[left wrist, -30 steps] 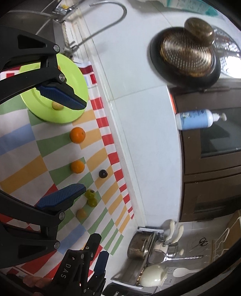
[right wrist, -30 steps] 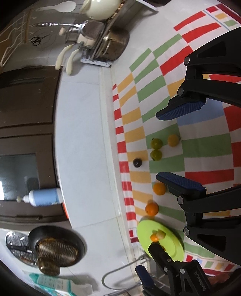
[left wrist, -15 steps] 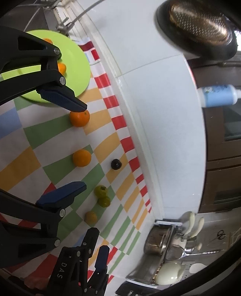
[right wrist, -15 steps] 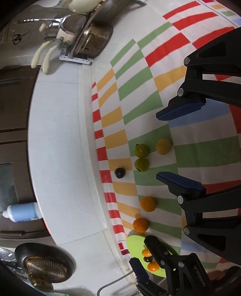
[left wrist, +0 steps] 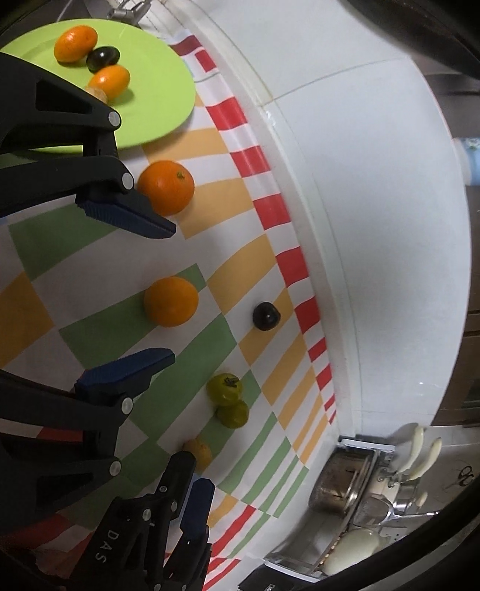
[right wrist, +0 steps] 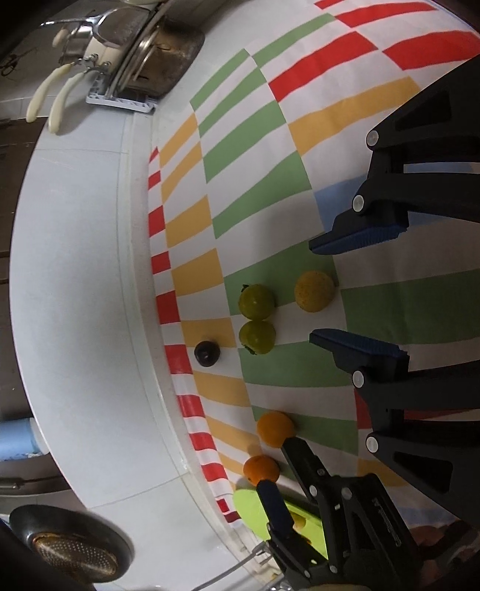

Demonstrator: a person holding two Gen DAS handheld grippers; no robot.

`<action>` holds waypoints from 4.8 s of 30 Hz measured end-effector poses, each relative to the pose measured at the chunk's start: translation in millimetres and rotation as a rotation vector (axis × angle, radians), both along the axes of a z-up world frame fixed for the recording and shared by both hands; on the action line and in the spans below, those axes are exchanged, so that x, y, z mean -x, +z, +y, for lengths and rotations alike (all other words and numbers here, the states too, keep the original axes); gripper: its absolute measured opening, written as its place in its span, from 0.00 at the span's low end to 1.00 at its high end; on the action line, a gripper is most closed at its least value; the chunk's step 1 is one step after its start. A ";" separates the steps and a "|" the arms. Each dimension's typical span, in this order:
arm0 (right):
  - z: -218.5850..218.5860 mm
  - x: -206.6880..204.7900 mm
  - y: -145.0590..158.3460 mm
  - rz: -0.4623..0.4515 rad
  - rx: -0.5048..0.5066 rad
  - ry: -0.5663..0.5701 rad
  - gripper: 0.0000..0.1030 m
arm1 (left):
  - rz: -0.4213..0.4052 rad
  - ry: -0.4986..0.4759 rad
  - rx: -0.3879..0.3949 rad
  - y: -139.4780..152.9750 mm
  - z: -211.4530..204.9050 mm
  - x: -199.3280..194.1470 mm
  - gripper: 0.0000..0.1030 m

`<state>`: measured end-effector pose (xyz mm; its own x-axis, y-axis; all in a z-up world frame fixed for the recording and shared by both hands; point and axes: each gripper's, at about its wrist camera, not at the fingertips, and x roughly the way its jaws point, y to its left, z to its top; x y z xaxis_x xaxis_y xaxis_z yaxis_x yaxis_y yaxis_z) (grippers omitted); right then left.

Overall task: Organize fruits
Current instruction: 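Move both grippers back toward the remaining fruits on the cloth, then grasp an orange with the left gripper while the right grasps a yellow fruit, lift both, then carry the orange and yellow fruit onto the green plate and open both grippers, then move both grippers back toward the last orange and the green fruits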

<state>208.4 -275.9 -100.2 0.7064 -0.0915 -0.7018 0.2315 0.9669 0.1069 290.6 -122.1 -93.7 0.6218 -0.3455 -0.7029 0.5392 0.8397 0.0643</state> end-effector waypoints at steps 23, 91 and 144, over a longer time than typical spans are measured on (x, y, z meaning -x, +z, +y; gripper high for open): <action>-0.3 -9.6 -5.2 -0.004 -0.014 0.023 0.28 | 0.050 -0.027 -0.011 -6.2 -11.8 -7.6 0.31; 200.3 24.8 85.2 -0.200 0.034 0.596 0.28 | -0.109 0.421 0.115 74.5 199.6 106.6 0.31; 164.0 23.5 73.5 -0.186 0.037 0.437 0.51 | -0.169 0.463 0.110 80.6 186.2 116.1 0.77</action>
